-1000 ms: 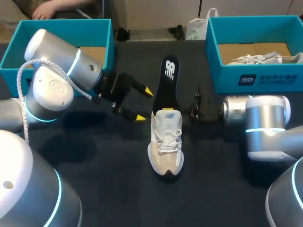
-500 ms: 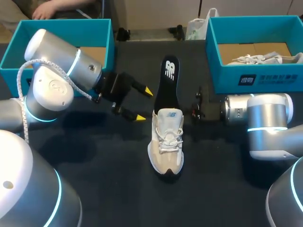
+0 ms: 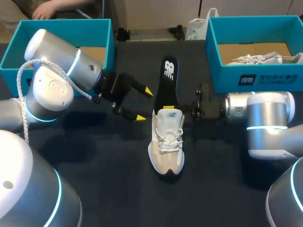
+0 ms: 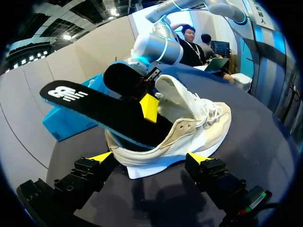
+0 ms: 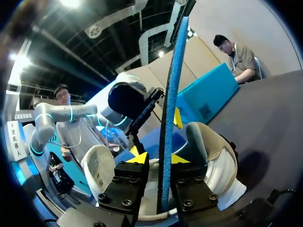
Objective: Take the shoe out of the shoebox, open the shoe tongue, remove and reinsert the insole, then place the shoe into the shoebox
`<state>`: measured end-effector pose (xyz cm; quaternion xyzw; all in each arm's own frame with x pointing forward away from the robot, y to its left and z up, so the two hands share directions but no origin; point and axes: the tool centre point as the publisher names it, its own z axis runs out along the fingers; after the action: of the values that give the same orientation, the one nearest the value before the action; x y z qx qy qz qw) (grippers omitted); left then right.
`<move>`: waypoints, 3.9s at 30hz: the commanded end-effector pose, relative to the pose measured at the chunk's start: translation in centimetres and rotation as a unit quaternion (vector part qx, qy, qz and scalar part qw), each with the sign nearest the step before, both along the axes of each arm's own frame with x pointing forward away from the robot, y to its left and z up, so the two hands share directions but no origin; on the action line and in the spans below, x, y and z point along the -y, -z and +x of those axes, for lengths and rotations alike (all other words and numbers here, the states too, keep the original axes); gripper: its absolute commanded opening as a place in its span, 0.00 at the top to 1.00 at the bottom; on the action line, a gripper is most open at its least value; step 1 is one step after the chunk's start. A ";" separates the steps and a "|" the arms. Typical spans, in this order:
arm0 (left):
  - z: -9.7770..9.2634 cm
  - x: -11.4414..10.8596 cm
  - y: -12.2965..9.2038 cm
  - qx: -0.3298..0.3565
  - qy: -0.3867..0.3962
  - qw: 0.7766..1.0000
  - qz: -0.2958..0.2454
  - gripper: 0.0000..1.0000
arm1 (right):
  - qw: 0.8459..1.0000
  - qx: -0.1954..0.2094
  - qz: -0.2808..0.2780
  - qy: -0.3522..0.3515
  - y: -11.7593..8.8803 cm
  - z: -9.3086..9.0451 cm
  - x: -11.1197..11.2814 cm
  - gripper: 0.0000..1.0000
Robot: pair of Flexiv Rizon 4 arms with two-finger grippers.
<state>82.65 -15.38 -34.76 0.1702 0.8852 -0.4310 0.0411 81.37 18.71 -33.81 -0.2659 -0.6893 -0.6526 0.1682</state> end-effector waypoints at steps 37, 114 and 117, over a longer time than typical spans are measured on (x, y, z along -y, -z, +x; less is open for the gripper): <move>0.0 0.1 0.0 0.000 0.000 1.000 0.002 0.00 | 0.997 -0.054 -0.024 -0.054 0.8 -0.9 -0.1 1.00; 0.0 0.1 0.0 0.000 0.000 1.000 0.002 0.00 | 0.990 -0.086 -0.072 -0.090 -0.9 0.3 -0.1 0.91; 0.0 0.1 0.0 0.000 0.000 1.000 0.002 0.00 | 0.987 -0.100 -0.069 -0.102 -0.5 0.5 -0.1 1.00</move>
<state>82.65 -15.38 -34.76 0.1702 0.8852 -0.4310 0.0411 81.04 18.71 -32.78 -0.2755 -0.7344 -0.5592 0.2684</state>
